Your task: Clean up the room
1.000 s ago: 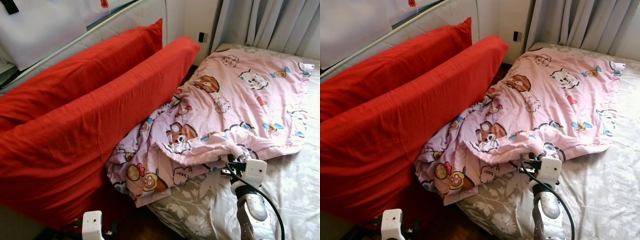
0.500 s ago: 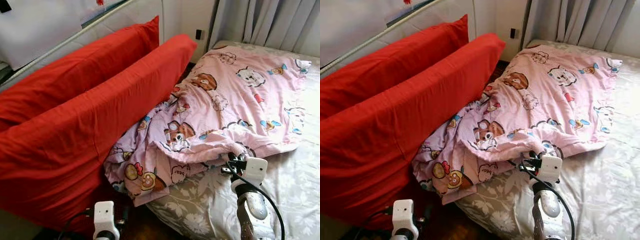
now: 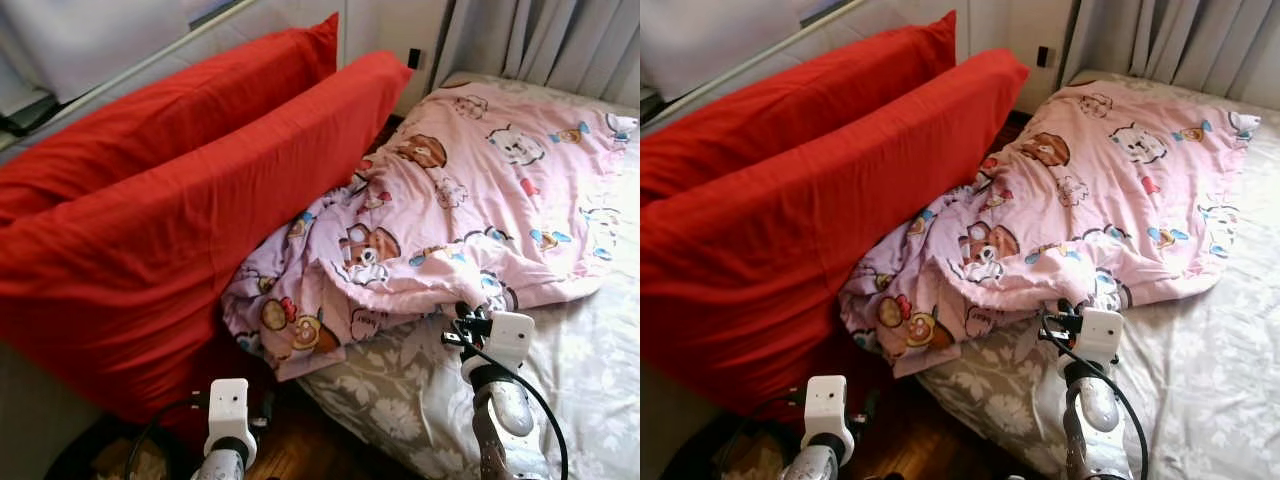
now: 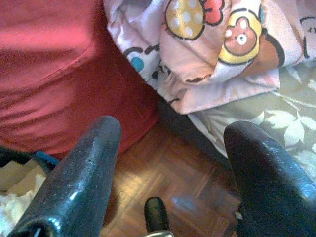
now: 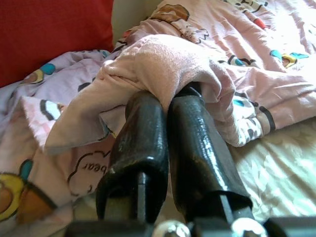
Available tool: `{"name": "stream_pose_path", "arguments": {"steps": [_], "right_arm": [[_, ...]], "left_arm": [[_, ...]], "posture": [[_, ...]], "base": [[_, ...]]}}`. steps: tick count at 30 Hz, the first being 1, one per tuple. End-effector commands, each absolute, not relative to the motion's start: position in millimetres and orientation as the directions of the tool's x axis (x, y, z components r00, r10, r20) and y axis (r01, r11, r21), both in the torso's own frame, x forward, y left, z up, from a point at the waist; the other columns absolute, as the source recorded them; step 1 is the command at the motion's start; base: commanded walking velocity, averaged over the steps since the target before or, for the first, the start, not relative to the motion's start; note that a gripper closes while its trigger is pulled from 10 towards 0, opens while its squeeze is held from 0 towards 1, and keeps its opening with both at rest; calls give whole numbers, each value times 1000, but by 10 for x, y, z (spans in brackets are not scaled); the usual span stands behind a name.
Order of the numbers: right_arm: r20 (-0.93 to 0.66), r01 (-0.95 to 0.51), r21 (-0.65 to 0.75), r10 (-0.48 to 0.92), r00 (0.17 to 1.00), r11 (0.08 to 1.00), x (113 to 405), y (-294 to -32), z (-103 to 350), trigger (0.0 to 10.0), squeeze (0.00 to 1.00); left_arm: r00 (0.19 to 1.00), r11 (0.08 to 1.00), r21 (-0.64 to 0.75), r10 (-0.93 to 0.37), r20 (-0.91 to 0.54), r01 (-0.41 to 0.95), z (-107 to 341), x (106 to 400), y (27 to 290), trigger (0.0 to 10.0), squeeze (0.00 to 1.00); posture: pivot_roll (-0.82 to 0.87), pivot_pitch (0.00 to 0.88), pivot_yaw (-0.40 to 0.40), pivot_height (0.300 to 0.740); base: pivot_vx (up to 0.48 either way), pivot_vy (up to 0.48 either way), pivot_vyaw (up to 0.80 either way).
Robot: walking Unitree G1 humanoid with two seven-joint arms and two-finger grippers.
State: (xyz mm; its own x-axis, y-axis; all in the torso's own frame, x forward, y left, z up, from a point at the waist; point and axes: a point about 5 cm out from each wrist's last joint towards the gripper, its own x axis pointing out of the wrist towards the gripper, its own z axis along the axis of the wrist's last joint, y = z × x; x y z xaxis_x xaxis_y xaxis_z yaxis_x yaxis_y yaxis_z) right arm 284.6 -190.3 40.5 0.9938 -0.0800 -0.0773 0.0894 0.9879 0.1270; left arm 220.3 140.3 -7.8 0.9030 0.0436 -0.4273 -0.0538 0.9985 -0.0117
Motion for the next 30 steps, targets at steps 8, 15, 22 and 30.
{"name": "stream_pose_path", "arguments": {"steps": [8, 15, 22, 30], "right_arm": [[-17, 105, 113, -104, 994, 988, 2905, -1937, 543, 10000, 0], [29, 113, 114, -117, 993, 987, 2985, -1965, 680, 10000, 0], [70, 118, 111, -127, 990, 987, 3037, -1975, 797, 10000, 0], [110, 109, 69, -116, 987, 992, 3048, -1951, 884, 10000, 0]], "left_arm": [[869, 998, -37, 30, -493, -56, -183, 2130, 1247, 10000, 0], [862, 998, -39, 26, -506, -53, -199, 2172, 1212, 10000, 0], [854, 998, -38, 26, -519, -53, -258, 2175, 1255, 10000, 0], [847, 998, -41, 23, -531, -53, -313, 2167, 1270, 10000, 0]], "posture": [[-60, 146, 48, 740], [-63, 145, 46, 740], [-62, 143, 45, 740], [-62, 142, 42, 740]], "base": [[-268, 0, 0], [-266, 0, 0], [-265, 0, 0], [-265, 0, 0]]}}
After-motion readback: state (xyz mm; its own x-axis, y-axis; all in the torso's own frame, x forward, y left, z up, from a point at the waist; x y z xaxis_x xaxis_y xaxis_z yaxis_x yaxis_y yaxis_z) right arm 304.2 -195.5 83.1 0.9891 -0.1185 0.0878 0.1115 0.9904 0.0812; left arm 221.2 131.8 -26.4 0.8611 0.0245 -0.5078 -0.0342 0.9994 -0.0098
